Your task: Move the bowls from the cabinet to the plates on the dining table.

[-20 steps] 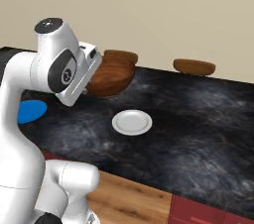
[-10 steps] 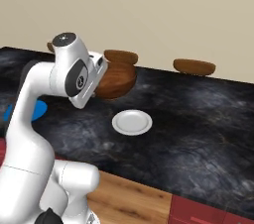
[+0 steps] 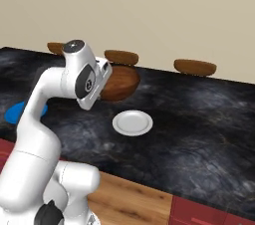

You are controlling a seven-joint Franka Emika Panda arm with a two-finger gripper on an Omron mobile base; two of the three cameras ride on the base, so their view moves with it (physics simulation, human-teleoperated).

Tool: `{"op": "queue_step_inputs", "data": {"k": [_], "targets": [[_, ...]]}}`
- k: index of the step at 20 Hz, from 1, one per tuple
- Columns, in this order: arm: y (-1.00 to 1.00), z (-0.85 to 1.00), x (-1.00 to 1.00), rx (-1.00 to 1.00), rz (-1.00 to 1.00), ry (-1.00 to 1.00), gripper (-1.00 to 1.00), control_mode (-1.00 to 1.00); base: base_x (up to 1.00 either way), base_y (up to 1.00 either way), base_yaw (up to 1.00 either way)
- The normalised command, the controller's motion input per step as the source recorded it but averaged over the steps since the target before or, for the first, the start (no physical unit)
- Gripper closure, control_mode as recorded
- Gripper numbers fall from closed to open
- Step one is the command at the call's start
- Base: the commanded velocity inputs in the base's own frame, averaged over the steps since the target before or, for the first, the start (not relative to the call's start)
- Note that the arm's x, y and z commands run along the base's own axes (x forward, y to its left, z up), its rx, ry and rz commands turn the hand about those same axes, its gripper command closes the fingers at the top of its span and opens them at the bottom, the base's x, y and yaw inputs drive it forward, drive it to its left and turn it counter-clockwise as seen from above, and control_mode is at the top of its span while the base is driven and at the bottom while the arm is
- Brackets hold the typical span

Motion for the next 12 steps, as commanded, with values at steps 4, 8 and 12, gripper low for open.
{"op": "queue_step_inputs", "data": {"k": [4, 8, 12], "targets": [[-0.07, -0.24, 0.25, 0.00, 0.00, 0.02, 1.00, -1.00, 0.00, 0.00, 0.00], [-0.09, -0.28, 0.29, 0.00, 0.00, 0.02, 1.00, -1.00, 0.00, 0.00, 0.00], [-0.11, -0.28, 0.28, 0.00, 0.00, 0.03, 1.00, -1.00, 0.00, 0.00, 0.00]]}}
